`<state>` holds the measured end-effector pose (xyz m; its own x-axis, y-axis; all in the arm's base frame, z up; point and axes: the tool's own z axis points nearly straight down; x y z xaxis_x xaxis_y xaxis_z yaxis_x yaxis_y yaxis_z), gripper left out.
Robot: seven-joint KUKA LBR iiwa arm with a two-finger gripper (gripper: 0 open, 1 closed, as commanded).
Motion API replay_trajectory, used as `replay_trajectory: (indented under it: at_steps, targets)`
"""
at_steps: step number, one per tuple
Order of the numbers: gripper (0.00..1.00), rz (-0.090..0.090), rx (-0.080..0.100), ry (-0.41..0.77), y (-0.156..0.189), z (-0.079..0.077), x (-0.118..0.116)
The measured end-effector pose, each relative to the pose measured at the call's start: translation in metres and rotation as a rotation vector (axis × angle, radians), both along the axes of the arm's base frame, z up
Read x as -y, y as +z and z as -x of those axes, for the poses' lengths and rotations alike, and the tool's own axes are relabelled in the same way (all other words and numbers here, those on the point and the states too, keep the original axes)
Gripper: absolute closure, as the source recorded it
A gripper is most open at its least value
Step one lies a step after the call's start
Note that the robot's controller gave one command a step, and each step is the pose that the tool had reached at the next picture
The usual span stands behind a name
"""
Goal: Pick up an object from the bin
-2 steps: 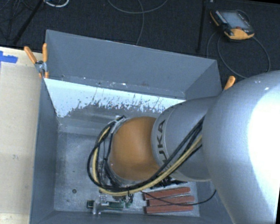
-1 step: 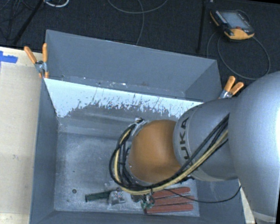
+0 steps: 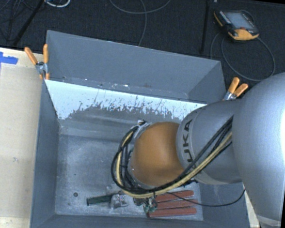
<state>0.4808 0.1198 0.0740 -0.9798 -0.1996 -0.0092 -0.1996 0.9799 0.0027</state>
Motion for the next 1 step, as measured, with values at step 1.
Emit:
replay_trajectory:
  at_steps: [1]
  targets:
    - [1.0,0.004,-0.007,0.057,0.1455,-0.0087,-0.0042]
